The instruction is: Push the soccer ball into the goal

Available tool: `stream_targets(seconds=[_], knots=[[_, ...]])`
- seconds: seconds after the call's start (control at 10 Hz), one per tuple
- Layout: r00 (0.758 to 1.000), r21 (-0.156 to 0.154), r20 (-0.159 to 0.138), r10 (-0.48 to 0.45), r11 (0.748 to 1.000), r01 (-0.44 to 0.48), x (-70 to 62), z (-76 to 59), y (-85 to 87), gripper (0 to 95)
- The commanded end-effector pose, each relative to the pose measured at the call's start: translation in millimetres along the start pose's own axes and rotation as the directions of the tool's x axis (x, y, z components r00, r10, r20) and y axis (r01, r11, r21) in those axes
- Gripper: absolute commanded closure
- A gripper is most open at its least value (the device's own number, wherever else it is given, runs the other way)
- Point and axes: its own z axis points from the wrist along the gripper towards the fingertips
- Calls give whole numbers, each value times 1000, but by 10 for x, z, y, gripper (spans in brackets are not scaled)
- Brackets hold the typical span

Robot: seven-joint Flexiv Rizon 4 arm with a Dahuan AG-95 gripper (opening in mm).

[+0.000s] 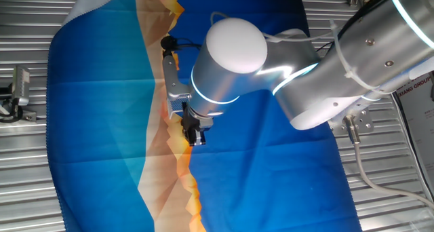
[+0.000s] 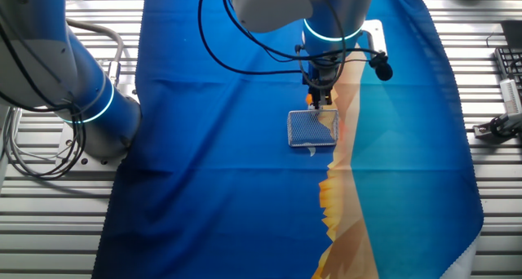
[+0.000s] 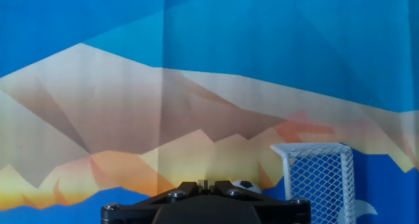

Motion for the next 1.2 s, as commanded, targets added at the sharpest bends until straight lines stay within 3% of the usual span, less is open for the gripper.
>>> stream_targets(seconds=[0.1, 0.8, 1.2], knots=[[1000, -6, -2, -3, 1000, 3, 13, -12, -15, 950], [999, -6, -4, -39, 999, 39, 56, -25, -160, 950], [999, -4, -2, -40, 999, 40, 33, -16, -142, 950]])
